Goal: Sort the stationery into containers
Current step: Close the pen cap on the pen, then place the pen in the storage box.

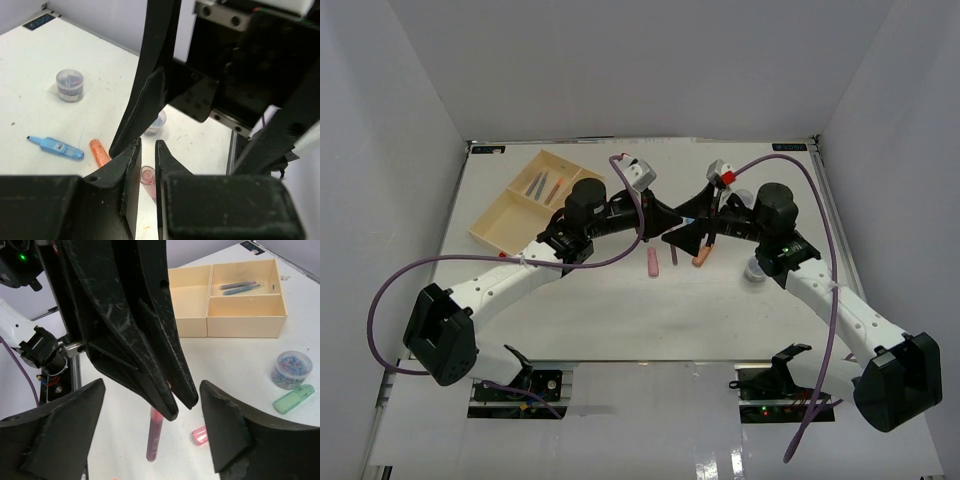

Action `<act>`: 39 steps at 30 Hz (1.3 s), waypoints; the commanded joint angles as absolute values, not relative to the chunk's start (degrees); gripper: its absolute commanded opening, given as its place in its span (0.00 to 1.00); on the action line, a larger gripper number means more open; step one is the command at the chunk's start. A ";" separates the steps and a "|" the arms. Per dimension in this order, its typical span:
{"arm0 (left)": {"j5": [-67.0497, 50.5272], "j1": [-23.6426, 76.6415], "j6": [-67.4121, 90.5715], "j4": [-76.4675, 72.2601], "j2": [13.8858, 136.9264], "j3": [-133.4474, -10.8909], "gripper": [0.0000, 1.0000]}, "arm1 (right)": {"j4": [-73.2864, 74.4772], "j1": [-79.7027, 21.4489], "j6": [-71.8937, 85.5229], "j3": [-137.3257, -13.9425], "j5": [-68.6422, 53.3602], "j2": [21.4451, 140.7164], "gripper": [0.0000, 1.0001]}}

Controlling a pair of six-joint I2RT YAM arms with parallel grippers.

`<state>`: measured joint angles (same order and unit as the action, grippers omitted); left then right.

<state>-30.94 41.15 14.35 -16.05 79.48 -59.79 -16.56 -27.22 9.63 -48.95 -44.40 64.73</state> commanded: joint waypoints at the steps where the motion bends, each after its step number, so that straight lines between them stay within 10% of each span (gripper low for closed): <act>1: -26.65 41.40 13.01 -12.74 79.89 -61.70 0.00 | -17.32 -26.98 7.56 -47.56 -41.67 62.06 0.85; 11: -11.09 35.96 7.04 -1.60 81.38 -67.32 0.00 | -7.13 -26.90 5.10 -43.33 -35.86 54.24 0.98; 39: 3.43 8.00 -23.55 19.16 115.04 -102.39 0.00 | -0.26 -26.89 5.71 -34.63 -30.94 48.51 0.90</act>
